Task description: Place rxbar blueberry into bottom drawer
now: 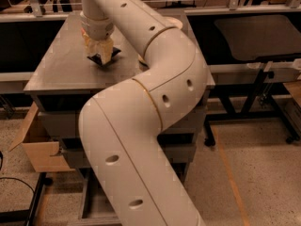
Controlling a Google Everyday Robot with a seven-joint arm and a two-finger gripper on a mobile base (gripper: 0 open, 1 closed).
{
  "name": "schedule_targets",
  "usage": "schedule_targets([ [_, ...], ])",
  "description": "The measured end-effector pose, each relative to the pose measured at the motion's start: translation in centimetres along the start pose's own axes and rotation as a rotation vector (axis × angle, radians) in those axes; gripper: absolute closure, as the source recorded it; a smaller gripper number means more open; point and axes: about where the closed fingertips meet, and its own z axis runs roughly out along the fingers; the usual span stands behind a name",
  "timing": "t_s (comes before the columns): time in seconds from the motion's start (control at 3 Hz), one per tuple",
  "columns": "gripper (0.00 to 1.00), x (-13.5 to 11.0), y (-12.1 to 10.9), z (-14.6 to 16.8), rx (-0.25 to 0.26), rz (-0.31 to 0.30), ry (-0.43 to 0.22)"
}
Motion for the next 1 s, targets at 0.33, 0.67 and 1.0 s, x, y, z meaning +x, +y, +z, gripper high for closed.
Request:
schedule_targets([
  [0.33, 1.0, -0.15, 3.69, -8.08, 0.115, 0.034, 0.078],
  [0.67, 1.0, -0.15, 3.69, -8.07, 0.115, 0.034, 0.078],
  [1.0, 1.0, -0.94, 4.56, -7.86, 0.107, 0.038, 0.078],
])
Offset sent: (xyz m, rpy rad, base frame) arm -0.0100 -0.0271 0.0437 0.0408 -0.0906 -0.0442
